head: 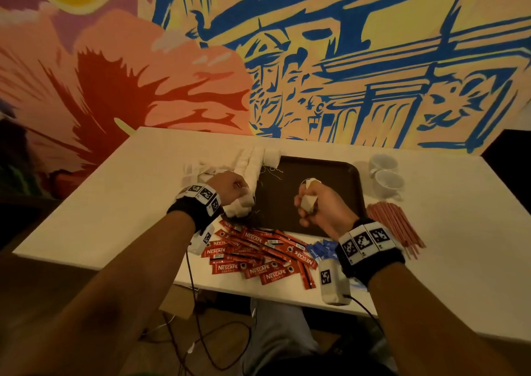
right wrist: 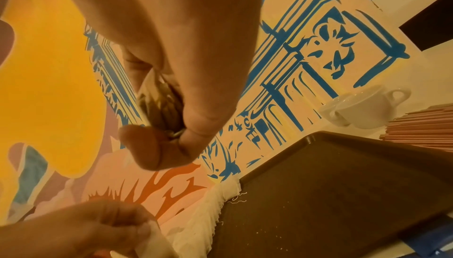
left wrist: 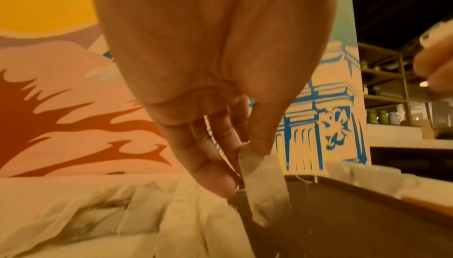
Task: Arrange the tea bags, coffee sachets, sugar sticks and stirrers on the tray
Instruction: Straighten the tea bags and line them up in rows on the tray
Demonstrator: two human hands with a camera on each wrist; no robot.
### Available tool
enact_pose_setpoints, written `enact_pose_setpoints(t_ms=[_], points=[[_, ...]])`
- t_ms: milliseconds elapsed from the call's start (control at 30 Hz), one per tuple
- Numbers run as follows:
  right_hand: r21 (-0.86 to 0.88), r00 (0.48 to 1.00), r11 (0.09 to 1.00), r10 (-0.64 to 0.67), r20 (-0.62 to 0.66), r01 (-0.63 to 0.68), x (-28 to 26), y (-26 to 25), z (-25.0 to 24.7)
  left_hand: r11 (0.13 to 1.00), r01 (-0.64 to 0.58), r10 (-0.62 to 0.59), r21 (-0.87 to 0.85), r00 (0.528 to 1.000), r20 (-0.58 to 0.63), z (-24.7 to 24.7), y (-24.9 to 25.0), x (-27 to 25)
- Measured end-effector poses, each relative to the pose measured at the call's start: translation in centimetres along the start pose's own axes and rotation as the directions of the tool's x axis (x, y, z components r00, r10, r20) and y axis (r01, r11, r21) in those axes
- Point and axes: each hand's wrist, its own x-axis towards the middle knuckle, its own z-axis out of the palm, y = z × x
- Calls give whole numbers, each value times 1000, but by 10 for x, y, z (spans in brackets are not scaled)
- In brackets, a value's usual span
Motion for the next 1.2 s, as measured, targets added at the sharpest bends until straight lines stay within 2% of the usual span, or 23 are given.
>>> enact_pose_setpoints(t_ms=[100,200,433,733,900,1033,1200], points=[[-40,1000,999,20,-21,-21,7,-2,0,995,41,-48,96,996,71,16,-5,8],[-101,1000,995,10,-5,-10,12,-2,-2,989,92,-106,118,988,116,27,-9,17],[-128,999,992,16,34,-12,19,2,-4,975,145,-168,170,976,135,33,-22,36],[-147,999,989,5,49,2,27,-4,2,956,138,-144,261,989,7,33,-28,47],[-157,999,988,16,49,-8,28,-2,4,961,119,-132,251,990,37,32,-33,43],[-169,998,986,5,60,5,29,-3,8,983,47,-60,179,996,66,28,-35,39],[-164,997,986,6,72,6,33,0,9,994,5,-25,112,985,173,24,-26,34]])
